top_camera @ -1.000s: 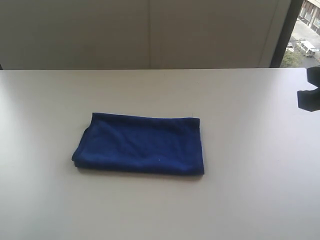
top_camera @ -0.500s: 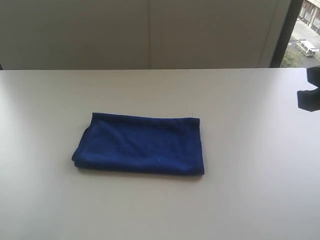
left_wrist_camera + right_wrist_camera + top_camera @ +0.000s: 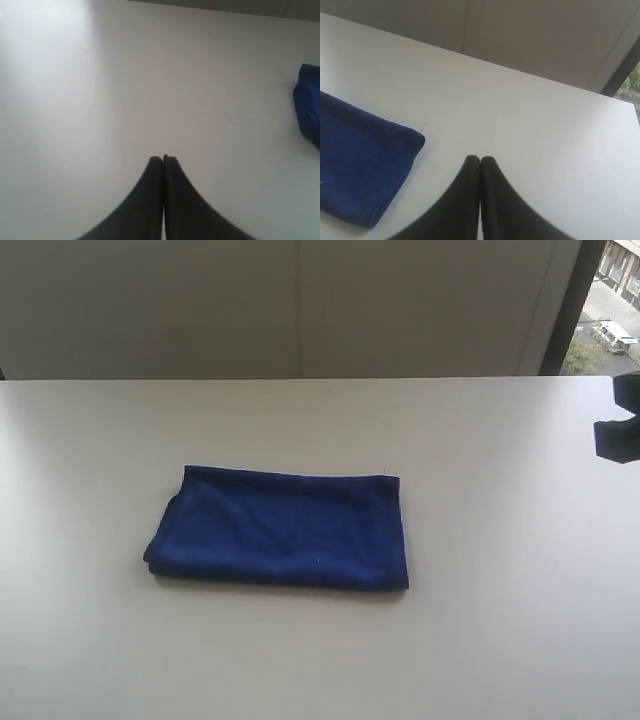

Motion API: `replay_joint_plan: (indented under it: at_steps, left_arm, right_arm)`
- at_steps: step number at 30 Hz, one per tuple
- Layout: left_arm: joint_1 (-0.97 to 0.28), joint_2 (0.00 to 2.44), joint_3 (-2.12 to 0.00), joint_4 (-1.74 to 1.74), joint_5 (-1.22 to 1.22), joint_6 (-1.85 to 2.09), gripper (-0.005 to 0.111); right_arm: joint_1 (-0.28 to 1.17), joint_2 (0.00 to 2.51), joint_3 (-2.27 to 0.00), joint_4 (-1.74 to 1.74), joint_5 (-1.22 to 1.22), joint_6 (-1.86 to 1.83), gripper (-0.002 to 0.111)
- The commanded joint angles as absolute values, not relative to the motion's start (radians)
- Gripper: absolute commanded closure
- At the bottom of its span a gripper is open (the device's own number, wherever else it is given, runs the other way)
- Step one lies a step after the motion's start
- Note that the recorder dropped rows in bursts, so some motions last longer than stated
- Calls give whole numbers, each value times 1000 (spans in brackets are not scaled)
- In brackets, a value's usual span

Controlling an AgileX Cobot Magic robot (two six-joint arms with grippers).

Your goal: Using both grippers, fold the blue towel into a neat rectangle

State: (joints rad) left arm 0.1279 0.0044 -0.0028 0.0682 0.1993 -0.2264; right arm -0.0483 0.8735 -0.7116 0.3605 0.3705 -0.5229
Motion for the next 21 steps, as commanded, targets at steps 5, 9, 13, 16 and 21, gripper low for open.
replay_joint_plan:
  at_steps: [5, 9, 13, 16, 21]
  left_arm:
    - [-9, 0, 0, 48, 210, -196, 107]
    - [-40, 0, 0, 50, 210, -159, 107]
    - [-13, 0, 0, 50, 212, -88, 107]
    - [-8, 0, 0, 48, 217, -66, 107]
    - [-8, 0, 0, 46, 217, -24, 107]
  right_arm:
    - [-47, 867, -708, 366, 360, -519, 108]
    - [-47, 867, -708, 366, 360, -519, 108]
    - [-47, 867, -708, 366, 360, -519, 108]
    - [-47, 867, -708, 366, 360, -519, 108]
    - [-47, 867, -708, 366, 360, -519, 108]
